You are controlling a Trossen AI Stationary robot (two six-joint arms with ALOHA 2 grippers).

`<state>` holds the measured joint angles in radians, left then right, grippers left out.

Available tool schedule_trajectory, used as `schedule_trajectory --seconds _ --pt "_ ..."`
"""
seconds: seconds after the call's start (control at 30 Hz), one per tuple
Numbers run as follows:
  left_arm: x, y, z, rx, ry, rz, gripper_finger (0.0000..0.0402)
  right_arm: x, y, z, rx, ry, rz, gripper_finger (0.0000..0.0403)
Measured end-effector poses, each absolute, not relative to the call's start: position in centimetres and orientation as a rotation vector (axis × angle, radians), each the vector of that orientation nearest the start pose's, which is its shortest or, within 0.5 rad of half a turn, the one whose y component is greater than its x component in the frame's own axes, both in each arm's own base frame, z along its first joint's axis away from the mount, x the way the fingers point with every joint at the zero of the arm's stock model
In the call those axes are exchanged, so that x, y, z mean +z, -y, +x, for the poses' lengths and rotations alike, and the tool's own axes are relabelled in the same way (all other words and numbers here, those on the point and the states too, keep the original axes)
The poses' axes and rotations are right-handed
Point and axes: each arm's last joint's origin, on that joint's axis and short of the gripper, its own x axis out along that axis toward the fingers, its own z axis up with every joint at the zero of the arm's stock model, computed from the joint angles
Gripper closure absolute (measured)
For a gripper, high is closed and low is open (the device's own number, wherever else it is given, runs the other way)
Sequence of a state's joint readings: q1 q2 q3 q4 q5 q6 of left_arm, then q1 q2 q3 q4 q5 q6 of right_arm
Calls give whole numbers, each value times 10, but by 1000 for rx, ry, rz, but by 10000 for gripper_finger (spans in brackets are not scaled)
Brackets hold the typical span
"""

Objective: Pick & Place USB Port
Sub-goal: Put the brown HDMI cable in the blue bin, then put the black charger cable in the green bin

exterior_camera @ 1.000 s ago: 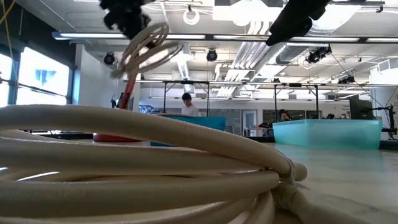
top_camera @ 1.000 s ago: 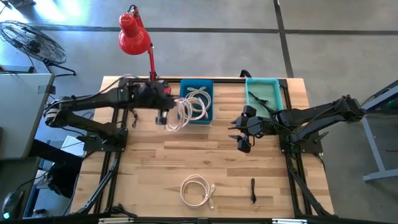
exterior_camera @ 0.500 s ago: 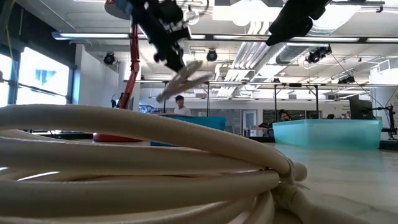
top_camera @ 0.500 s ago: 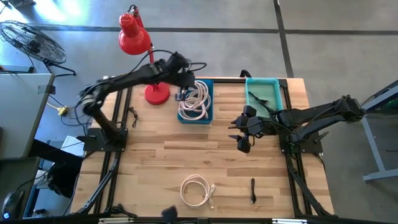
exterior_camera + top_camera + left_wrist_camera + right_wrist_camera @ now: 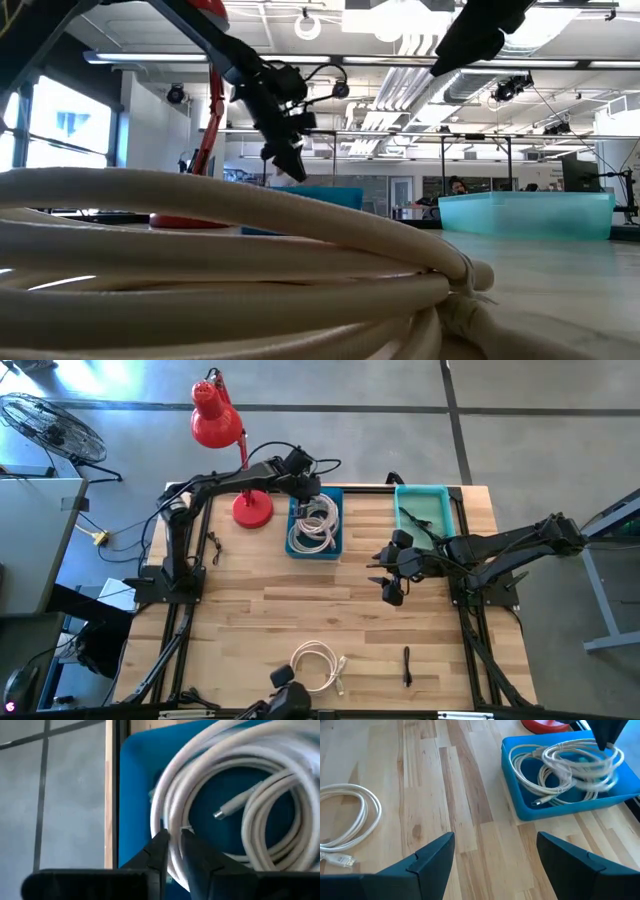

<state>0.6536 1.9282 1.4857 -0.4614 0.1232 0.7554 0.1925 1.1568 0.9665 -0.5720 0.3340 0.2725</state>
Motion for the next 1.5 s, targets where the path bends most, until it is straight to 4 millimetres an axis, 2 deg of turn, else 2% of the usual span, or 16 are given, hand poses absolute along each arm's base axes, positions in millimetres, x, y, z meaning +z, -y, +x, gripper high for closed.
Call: schedule_trajectory --seconds 0.27,0.4,0.53,0.7,0.87,0.97,1.07,1.2,1.33,1.5 --pt "253 -231 335 111 -926 451 304 292 -34 231 -271 -710 42 128" --pt "272 -221 329 113 -908 467 280 292 -34 231 -273 -710 45 128" --pt "286 -203 319 96 -965 465 249 291 -34 231 -279 -717 64 128" --pt "295 -159 310 -91 -1055 413 213 289 -35 229 -268 -749 103 128" --pt "293 -104 316 -297 -1124 393 190 284 -39 225 -176 -830 245 128" --pt "292 -75 322 -360 -1138 431 183 280 -45 219 -188 -906 376 128" --pt "292 -52 328 -368 -1137 491 180 275 -56 209 -258 -991 508 128" --pt "293 -33 332 -351 -1142 574 180 269 -80 197 -347 -1071 675 128" --pt "293 -28 333 -319 -1149 618 180 257 -113 194 -400 -1124 804 128" --pt "293 -30 333 -312 -1152 617 180 231 -157 201 -421 -1219 946 128"
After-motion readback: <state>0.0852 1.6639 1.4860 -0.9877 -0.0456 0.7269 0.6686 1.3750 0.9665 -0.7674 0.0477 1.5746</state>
